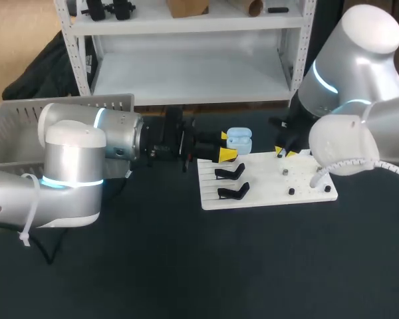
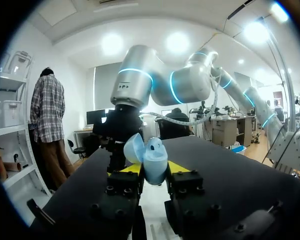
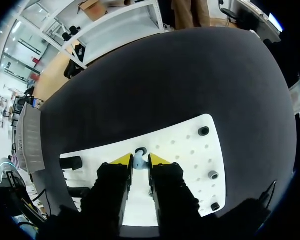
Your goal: Pick up each earbud case from the left stands, insert the matching earbuds, close the lid, and place the case in the box.
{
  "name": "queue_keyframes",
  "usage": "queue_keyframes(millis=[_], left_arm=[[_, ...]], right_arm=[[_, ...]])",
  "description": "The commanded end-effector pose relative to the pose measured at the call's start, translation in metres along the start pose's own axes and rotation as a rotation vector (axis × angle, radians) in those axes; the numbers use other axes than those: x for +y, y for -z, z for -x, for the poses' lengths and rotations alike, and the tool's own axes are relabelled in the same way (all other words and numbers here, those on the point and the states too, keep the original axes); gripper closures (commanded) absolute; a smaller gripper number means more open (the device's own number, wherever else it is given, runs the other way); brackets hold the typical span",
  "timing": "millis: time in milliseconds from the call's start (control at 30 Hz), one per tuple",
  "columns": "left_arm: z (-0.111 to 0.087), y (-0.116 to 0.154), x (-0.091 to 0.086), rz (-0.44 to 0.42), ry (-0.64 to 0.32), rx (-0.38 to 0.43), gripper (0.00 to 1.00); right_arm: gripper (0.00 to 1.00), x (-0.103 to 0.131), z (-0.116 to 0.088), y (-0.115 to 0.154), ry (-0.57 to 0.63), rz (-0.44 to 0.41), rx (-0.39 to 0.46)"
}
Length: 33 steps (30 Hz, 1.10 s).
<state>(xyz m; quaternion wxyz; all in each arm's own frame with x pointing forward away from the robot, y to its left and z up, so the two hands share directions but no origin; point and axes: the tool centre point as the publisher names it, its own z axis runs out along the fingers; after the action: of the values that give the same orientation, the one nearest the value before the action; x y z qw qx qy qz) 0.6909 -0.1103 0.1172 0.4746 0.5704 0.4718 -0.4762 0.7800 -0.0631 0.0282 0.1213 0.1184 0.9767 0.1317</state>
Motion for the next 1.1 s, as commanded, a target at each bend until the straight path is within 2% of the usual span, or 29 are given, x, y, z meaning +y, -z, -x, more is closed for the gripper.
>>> queue_keyframes(millis=[33,500,700,933,1100], left_arm=[[-0.001,0.0,0.001,-0.001,-0.001,-0.002,1.0],[-0.001,0.0,0.001,-0.001,-0.001,-0.002,1.0],[-0.001,0.0,0.001,-0.001,-0.001,-0.002,1.0],[-0.001,0.0,0.001,-0.001,-0.001,-0.002,1.0],[-0.001,0.0,0.001,-0.001,-0.001,-0.002,1.0]], right_arm=[[1.0,0.0,0.001,0.001,-0.003,-0.005,0.002],[1.0,-0.007,-0.004,0.035,-0.033,-0.012,-0.027],[1.0,-0.008,-0.006,0.07,-0.05,-0.01,-0.039],[1.0,0.001,-0.011,0.124,-0.06,-0.001,-0.012],[1.0,0.011,-0.017,0.159,-0.079,-0.061,-0.016]])
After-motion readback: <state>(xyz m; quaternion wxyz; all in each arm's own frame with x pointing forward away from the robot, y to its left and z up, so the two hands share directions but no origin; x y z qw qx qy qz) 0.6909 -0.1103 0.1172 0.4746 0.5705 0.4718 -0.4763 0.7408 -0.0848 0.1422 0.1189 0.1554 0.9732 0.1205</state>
